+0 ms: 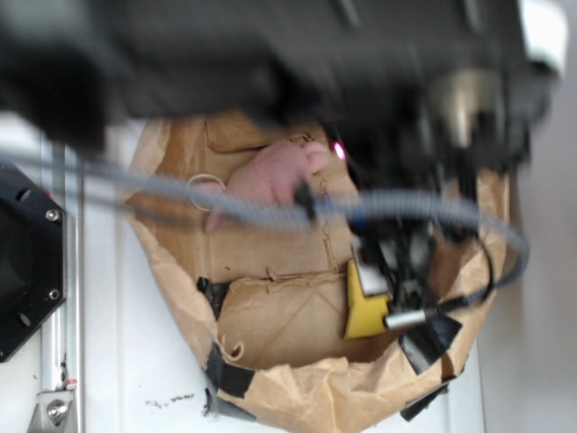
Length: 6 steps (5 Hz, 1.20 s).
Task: Grab the rock.
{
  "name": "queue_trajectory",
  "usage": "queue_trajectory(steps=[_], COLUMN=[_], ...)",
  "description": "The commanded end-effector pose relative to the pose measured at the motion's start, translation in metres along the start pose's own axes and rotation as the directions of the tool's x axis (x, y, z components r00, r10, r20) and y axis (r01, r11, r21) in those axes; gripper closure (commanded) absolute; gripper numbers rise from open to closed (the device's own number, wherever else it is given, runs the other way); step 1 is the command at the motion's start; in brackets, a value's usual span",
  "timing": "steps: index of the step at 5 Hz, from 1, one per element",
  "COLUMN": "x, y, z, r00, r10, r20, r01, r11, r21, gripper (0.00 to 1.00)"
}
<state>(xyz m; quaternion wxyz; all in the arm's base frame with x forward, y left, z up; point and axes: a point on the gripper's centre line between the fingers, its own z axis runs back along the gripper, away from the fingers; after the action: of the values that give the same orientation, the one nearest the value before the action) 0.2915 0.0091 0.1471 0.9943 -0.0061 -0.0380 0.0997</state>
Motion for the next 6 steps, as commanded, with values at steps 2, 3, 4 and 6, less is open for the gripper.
queue_trajectory(steps=[2, 3, 4, 6], x=[0.01, -0.003, -0.011, 0.003], y=[0.006, 0.012, 0.005, -0.004], z=[-0.03, -0.029, -0.041, -0.059], r00=[0.994, 0.992, 0.994, 0.991], r10=[0.062, 0.055, 0.04, 0.071], r20=[0.092, 0.112, 0.102, 0.114], r01=[-0.055, -0.046, -0.034, -0.069], r11=[0.996, 0.995, 0.998, 0.997], r21=[-0.069, -0.086, -0.054, -0.029], gripper=[0.0, 0.0, 0.0, 0.0])
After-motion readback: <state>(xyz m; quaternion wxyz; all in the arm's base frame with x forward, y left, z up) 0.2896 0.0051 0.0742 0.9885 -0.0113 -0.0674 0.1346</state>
